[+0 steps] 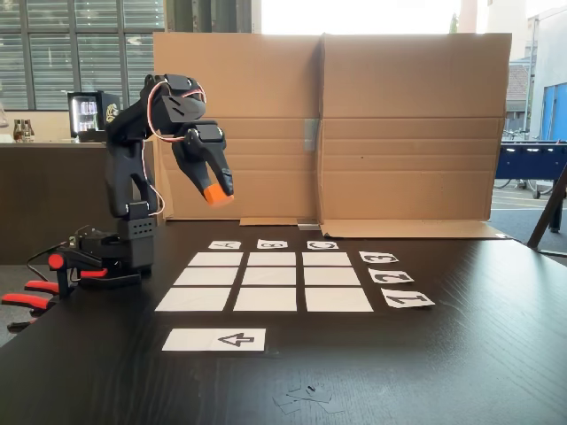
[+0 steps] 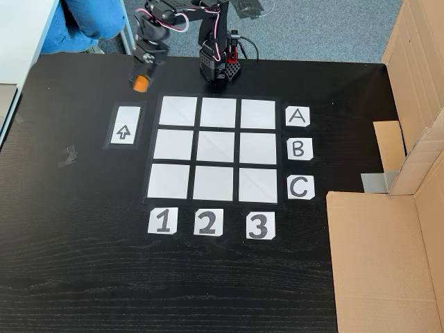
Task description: Pick up the round, orange token and place it in the grid on square B1.
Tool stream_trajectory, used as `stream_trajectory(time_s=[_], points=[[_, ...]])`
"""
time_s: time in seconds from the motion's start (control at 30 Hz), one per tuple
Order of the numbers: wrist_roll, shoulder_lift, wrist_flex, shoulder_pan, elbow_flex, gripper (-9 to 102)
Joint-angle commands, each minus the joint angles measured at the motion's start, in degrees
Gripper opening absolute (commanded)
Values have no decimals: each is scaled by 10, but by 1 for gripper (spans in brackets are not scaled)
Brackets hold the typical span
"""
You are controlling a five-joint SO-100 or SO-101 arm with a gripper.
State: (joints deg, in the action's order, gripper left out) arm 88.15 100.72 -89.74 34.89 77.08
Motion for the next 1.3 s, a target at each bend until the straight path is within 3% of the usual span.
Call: stream_trajectory(time_s=[0.0, 0.43, 1.27], points=[[-3, 30, 2, -35, 23, -1], [-1, -87, 13, -69, 34, -1], [60, -354, 119, -148, -21, -1]])
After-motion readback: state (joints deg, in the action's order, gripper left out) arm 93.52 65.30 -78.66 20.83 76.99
